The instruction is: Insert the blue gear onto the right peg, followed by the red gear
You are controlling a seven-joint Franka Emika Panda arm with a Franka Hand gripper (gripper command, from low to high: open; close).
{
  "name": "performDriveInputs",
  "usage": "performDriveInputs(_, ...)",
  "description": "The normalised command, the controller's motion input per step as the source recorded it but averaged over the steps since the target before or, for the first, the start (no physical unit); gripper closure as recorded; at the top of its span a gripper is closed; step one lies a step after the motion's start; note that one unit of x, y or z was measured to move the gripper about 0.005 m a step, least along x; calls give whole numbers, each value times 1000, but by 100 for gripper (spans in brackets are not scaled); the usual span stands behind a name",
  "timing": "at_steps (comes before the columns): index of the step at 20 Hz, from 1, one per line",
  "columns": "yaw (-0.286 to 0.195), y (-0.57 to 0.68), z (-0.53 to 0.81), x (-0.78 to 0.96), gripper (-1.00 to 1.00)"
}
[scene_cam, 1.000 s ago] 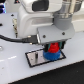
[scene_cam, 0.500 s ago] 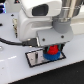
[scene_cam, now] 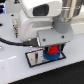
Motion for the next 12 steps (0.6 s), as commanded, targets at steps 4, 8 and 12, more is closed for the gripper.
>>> performDriveInputs(4,0,-37,-169,38,100)
performDriveInputs(8,0,11,95,123,-100)
performDriveInputs(12,0,64,327,43,-100)
